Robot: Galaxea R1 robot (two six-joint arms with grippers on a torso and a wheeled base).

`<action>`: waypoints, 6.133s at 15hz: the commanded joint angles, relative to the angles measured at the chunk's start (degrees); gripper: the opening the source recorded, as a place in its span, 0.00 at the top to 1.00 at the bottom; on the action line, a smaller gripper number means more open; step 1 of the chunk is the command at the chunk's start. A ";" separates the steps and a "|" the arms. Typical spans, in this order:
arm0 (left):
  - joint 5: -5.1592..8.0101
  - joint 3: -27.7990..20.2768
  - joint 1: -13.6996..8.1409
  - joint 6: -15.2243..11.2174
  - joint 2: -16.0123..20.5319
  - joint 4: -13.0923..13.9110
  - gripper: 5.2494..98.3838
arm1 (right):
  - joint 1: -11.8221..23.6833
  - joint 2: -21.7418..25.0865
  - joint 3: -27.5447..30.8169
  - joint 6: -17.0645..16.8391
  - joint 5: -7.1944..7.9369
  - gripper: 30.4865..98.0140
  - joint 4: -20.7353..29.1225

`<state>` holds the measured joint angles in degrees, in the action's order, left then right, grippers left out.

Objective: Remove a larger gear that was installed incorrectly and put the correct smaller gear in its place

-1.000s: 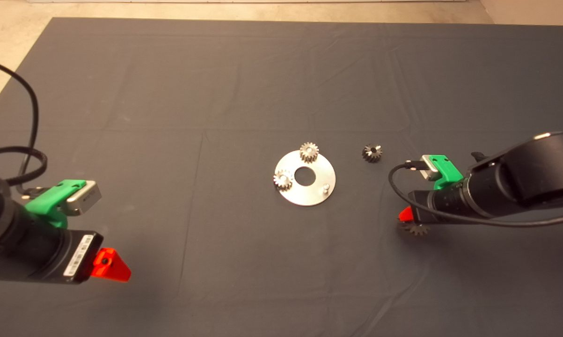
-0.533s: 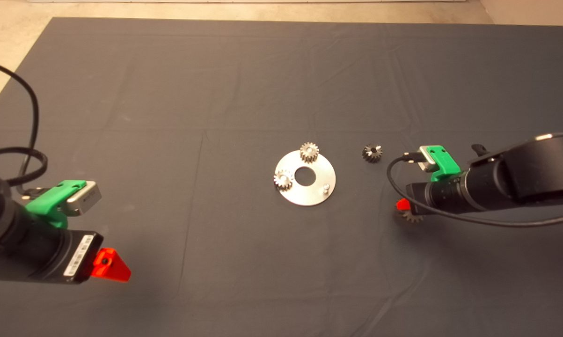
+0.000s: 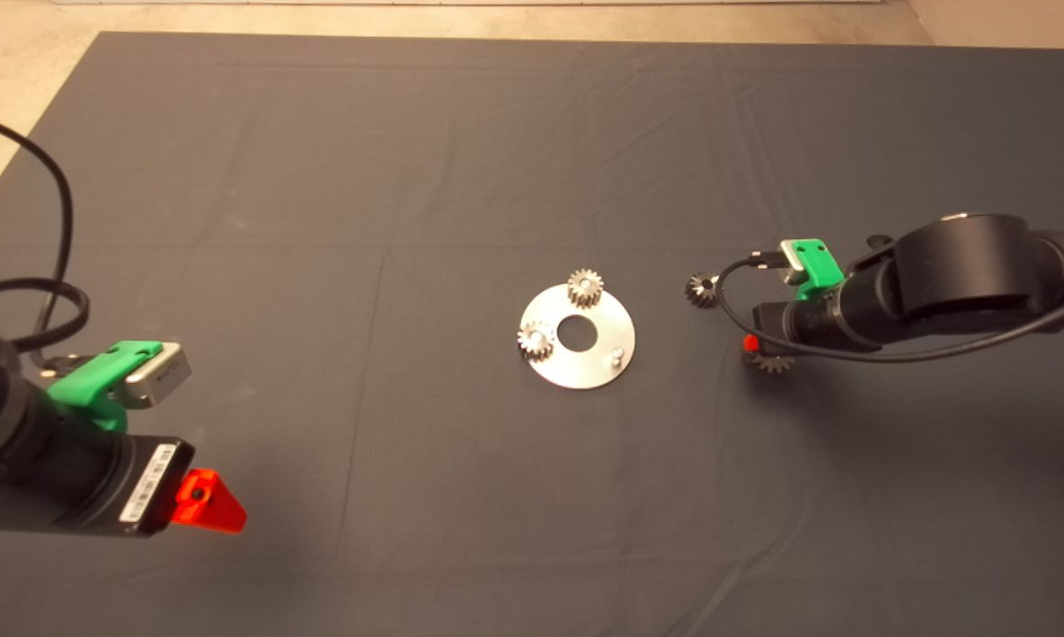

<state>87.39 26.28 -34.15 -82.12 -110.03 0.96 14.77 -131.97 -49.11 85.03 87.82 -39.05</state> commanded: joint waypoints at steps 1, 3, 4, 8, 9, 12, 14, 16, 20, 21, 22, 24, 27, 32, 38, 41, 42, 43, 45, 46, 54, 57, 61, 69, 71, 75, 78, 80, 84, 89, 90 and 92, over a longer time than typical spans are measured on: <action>5.68 -0.02 -0.05 0.09 0.12 -0.52 0.00 | 1.06 -5.51 -4.66 -1.53 7.18 0.77 -2.17; 5.68 -0.11 -0.05 0.03 0.12 -0.52 0.00 | 1.06 -5.81 -4.57 -1.27 7.18 0.77 -2.17; 5.68 -0.14 -0.05 0.06 0.21 -0.61 0.00 | 1.06 -5.81 -4.57 -1.27 7.18 0.78 -2.17; 5.68 -0.11 -0.05 0.11 0.21 -0.61 0.00 | 1.06 -5.81 -4.57 -1.53 7.18 0.77 -2.17; 5.68 -0.19 -0.05 0.11 0.21 -0.61 0.00 | 1.06 -5.81 -4.57 -1.53 7.18 0.77 -2.17; 5.68 -0.19 -0.05 0.10 0.29 -0.61 0.00 | 0.97 -5.81 -4.57 -1.45 7.18 0.77 -2.17; 5.77 -0.20 -0.05 0.11 0.42 -0.61 0.00 | 0.97 -5.81 -4.54 -1.45 7.18 0.77 -2.17; 5.77 -0.11 -0.05 0.11 0.30 -0.61 0.00 | 0.88 -5.72 -4.57 -1.44 7.18 0.77 -2.17; 5.73 -0.19 -0.05 0.03 0.21 -0.57 0.00 | 0.97 -5.54 -4.49 -1.36 7.18 0.77 -2.17; 5.77 -0.19 -0.05 0.04 0.21 -0.61 0.00 | 1.06 -5.54 -4.49 -1.36 7.18 0.76 -2.17; 5.77 -0.19 -0.05 0.03 0.21 -0.61 0.00 | 1.06 -5.54 -4.49 -1.36 7.18 0.76 -2.17; 5.77 -0.26 -0.05 0.03 0.21 -0.61 0.00 | 1.14 -5.54 -4.66 -1.18 7.18 0.76 -2.17; 5.68 -0.19 -0.05 0.03 0.12 -0.61 0.00 | 1.65 -5.54 -4.84 -1.09 7.18 0.72 -1.93; 5.68 -0.15 -0.05 0.03 0.12 -0.61 0.00 | 1.76 -5.72 -4.75 -1.09 7.18 0.68 -1.91; 5.68 -0.11 -0.05 0.07 0.12 -0.61 0.00 | 2.55 -5.81 -5.05 -1.18 7.18 0.67 -1.91; 5.68 -0.11 -0.05 0.03 0.12 -0.61 0.00 | 3.52 -5.81 -5.81 -1.62 7.18 0.67 -2.26; 5.68 -0.11 -0.05 0.04 0.12 -0.54 0.00 | 3.79 -5.81 -5.90 -1.71 7.18 0.67 -2.35; 5.68 -0.19 -0.05 0.10 0.12 -0.59 0.00 | 3.96 -5.89 -7.04 -2.76 7.18 0.67 -2.35; 5.68 -0.11 -0.05 0.09 0.12 -0.52 0.00 | 3.96 -8.26 -10.72 -4.61 7.18 0.67 -2.26; 5.68 -0.12 -0.05 0.03 0.12 -0.52 0.00 | 3.96 -9.15 -11.17 -4.70 7.18 0.67 -2.27; 5.68 -0.11 -0.05 0.07 -0.06 -0.52 0.00 | 3.87 -10.99 -15.68 -6.19 7.18 0.67 -2.47; 5.68 -0.02 -0.05 0.11 -0.06 -0.52 0.00 | 3.87 -11.17 -15.65 -6.15 7.18 0.70 -2.44; 5.68 -0.11 -0.05 0.04 0.03 -0.52 0.00 | 4.06 -11.87 -14.33 -5.66 7.18 0.70 -2.26; 5.68 -0.11 -0.05 0.11 0.03 -0.52 0.00 | 5.63 -12.13 -13.36 -5.49 7.18 0.80 -2.17; 5.68 -0.11 -0.05 0.11 0.03 -0.52 0.00 | 5.63 -12.31 -13.36 -5.58 7.18 0.84 -2.17; 5.68 -0.02 -0.05 0.11 0.03 -0.52 0.00 | 5.39 -12.40 -13.10 -5.64 7.18 0.82 -2.26; 5.68 -0.11 -0.05 0.11 0.03 -0.52 0.00 | 5.28 -12.22 -13.10 -5.75 7.18 0.75 -2.26; 5.68 -0.02 -0.05 0.11 0.03 -0.54 0.00 | 5.28 -12.22 -13.01 -5.75 7.18 0.69 -2.35; 5.68 -0.02 -0.05 0.11 0.03 -0.61 0.00 | 5.28 -11.87 -13.19 -5.58 7.18 0.59 -2.26; 5.75 -0.02 -0.05 0.11 0.12 -0.61 0.00 | 5.28 -11.87 -13.18 -5.49 7.18 0.48 -2.09; 5.68 -0.02 -0.05 0.11 0.18 -0.61 0.00 | 5.28 -11.78 -13.64 -5.58 7.18 0.45 -1.77; 5.69 -0.11 -0.05 0.11 0.21 -0.61 0.00 | 5.28 -11.78 -16.51 -5.75 6.59 0.44 1.30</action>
<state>87.39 26.28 -34.15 -82.12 -110.01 0.79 18.74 -144.10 -62.76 79.32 87.65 -39.63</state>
